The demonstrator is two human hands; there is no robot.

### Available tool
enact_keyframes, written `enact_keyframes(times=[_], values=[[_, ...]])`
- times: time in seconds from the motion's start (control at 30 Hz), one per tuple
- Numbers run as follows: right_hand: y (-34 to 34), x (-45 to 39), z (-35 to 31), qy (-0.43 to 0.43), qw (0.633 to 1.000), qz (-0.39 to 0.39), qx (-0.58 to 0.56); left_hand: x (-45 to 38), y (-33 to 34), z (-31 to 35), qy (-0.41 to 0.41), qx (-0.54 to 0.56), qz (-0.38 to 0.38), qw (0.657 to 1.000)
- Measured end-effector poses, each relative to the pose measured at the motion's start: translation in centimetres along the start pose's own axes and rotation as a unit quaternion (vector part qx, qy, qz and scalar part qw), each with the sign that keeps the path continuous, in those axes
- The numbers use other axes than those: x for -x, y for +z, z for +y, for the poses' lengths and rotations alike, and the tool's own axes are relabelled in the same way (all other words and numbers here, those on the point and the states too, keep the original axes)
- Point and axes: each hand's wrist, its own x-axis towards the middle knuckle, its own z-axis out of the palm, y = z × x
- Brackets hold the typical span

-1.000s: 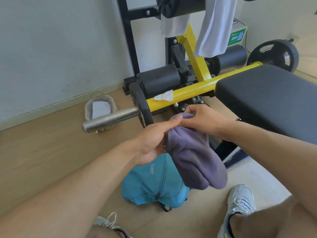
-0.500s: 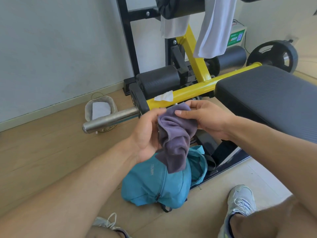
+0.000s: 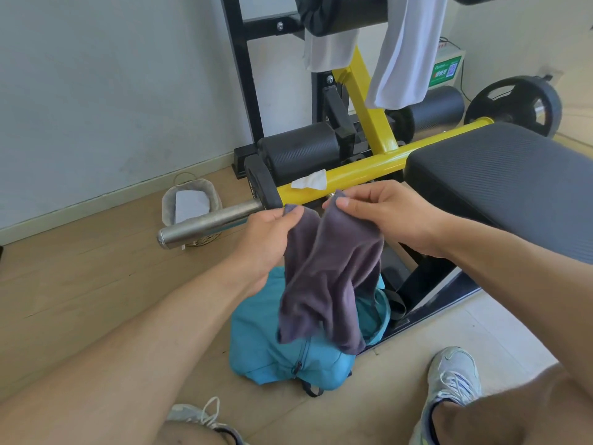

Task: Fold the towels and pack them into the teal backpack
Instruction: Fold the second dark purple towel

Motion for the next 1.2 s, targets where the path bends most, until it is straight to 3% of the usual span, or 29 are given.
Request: enact_keyframes(times=[0.17,0.27,0.47,0.87,1.07,1.2], values=[[0.5,0.3,-0.4,-0.023,0.999,-0.036,0.011,0.6,0.3,0.1,0.034,-0.011,0.024,0.999],[1.4,0.3,-0.5,-0.036,0.999,-0.038,0.008,1.2,0.7,0.5,0.013,0.017,-0.015,1.000],[2.1,0.3,-0.6,-0.069,0.991,0.082,0.079,1.7,0.8,1.0,0.003,0.063,-0.085,0.994],[1.9,0.2,-0.2,-0.046,0.990,0.115,0.059,1.9,0.8,1.2,0.035,0.047,-0.112,0.992],[2.1,0.3,-0.2,-0.043,0.990,0.107,0.082,1.8,0.6,0.9,0.043,0.019,-0.121,0.992],[1.9,0.2,-0.5,-0.074,0.982,0.143,0.098,1.7,0.2,0.3,0.069,-0.087,-0.115,0.987]])
